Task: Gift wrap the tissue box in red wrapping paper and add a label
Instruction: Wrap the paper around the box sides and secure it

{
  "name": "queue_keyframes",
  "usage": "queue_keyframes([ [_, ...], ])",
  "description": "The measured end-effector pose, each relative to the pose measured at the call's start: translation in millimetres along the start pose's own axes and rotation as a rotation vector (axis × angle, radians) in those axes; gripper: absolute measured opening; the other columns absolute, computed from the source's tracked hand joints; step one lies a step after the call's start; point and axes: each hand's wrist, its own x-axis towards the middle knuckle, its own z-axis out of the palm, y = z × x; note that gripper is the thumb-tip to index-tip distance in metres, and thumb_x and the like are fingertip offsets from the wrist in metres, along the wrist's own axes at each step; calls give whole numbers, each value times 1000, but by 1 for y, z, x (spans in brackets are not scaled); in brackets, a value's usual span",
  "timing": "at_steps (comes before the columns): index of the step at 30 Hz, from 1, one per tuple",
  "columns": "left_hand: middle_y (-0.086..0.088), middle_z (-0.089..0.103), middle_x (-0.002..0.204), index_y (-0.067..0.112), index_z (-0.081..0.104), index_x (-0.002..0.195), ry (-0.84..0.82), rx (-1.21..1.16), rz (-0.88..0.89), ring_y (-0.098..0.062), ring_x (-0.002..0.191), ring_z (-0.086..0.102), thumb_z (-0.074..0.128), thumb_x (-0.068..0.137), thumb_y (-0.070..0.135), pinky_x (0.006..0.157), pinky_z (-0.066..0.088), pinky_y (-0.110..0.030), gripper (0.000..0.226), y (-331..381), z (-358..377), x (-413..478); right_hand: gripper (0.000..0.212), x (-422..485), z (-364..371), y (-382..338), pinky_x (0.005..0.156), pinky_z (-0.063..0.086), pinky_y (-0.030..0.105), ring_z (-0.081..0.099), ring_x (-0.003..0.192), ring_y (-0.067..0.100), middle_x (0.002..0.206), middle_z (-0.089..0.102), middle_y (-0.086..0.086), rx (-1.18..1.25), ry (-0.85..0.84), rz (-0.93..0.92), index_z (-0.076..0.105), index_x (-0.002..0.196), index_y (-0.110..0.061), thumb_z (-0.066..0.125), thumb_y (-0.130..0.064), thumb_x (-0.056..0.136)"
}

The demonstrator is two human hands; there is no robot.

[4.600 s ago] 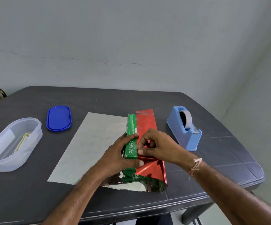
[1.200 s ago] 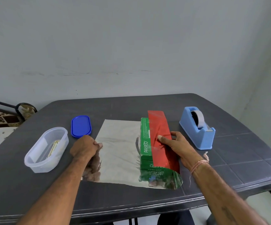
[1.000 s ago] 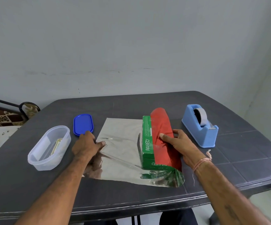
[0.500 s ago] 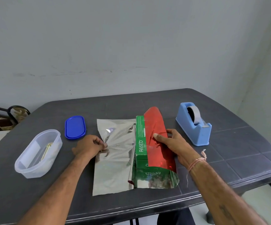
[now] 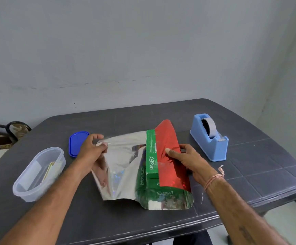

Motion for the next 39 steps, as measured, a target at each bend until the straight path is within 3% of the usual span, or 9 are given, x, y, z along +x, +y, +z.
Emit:
queue_keyframes([
  [11,-10,61,138,5,51,146,-497,48,79,-17,101,70,67,93,-4,76,60,-20,55,104,39,8,81,-4,-2,-2,76,59,29,72,99,18,123,66,3,1,-40,-43,44,139,-14,85,-47,77],
  [15,-5,51,149,5,44,152,-618,168,104,-16,120,62,74,88,2,98,50,-26,71,121,73,4,65,-7,-2,-4,48,50,13,72,73,4,113,71,3,37,-30,-30,47,135,-15,76,-47,87],
  [18,-4,56,138,6,53,144,-682,228,103,-15,122,57,75,87,4,101,45,-24,61,129,102,-7,67,-6,-6,-4,43,42,10,68,70,1,106,70,1,17,-6,-33,47,138,-15,65,-59,90],
  [22,-5,61,85,10,64,90,-741,275,73,-22,88,61,70,90,3,90,51,-43,10,123,132,-20,62,-8,-11,-6,61,45,19,60,76,8,96,66,-2,38,0,-7,55,133,-23,56,-69,92],
  [24,-17,63,94,0,61,113,-799,191,30,-27,86,63,67,96,7,93,55,-54,19,115,143,-25,60,-9,-14,-7,67,47,25,62,85,11,101,69,-2,99,-10,9,58,128,-24,55,-71,91],
  [29,-14,54,144,36,2,162,-894,26,-70,-23,85,74,56,99,53,75,59,-33,85,108,151,-40,57,-10,-23,-5,97,57,43,68,109,22,120,70,5,204,1,27,61,121,-28,58,-74,87],
  [33,6,52,141,41,-14,160,-868,-5,-33,-22,88,72,45,97,65,82,55,-35,90,104,155,-49,65,-7,-26,-11,79,61,41,73,101,26,117,71,7,216,11,58,63,120,-23,63,-76,83],
  [36,14,59,108,42,-8,161,-842,2,-8,-19,81,71,39,95,71,81,53,-34,86,100,157,-50,80,-4,-23,-20,61,58,31,71,84,24,104,74,12,202,-1,77,65,121,-9,71,-75,76],
  [39,20,52,122,43,-12,160,-826,17,12,-14,76,69,31,86,81,74,54,-28,94,101,157,-54,53,0,-17,-26,57,52,28,61,74,24,91,62,9,147,58,50,62,106,-11,77,-56,84],
])
